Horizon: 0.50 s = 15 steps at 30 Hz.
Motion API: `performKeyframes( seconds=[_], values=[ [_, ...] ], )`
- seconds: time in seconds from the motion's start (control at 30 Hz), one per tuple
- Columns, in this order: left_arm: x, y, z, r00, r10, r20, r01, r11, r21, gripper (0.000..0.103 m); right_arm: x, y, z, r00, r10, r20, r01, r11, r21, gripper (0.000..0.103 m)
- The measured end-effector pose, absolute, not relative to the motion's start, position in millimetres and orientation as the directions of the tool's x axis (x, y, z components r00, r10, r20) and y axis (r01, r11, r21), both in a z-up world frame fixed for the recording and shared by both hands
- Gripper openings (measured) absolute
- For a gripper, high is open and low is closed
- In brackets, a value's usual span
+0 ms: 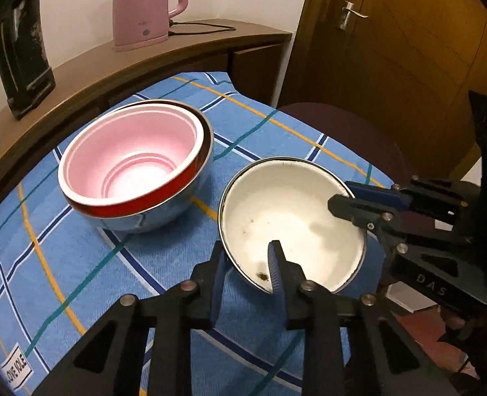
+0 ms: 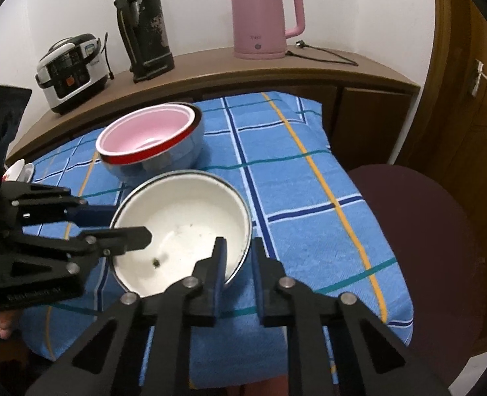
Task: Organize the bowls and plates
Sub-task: 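Grasp the white enamel bowl rim with the left tool while the right tool grips its rim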
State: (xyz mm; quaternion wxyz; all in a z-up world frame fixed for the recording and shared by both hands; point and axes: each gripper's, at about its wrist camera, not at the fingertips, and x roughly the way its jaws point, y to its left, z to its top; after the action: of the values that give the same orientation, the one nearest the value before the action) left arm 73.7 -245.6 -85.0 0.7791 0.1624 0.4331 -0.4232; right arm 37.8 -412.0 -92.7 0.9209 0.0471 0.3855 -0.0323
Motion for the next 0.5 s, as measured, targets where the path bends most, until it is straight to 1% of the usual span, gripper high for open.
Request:
performKeyframes(
  seconds=[0.17, 0.3, 0.5],
  values=[
    [74, -243, -81, 0.257, -0.533, -0.806, 0.795, 0.591, -0.137, 0.027, 40, -417, -85, 0.709, -0.026, -0.705, 0.117, 0.990, 0.081, 0.009],
    [75, -240, -72, 0.270, -0.543, -0.795, 0.787, 0.600, -0.142, 0.027, 40, -414, -73, 0.729, -0.020, -0.684, 0.108, 0.991, 0.085, 0.009],
    [76, -230, -46, 0.328, -0.568, -0.755, 0.773, 0.620, -0.131, 0.027, 41, -410, -49, 0.768, 0.014, -0.640, 0.079, 0.990, 0.116, 0.009]
  ],
)
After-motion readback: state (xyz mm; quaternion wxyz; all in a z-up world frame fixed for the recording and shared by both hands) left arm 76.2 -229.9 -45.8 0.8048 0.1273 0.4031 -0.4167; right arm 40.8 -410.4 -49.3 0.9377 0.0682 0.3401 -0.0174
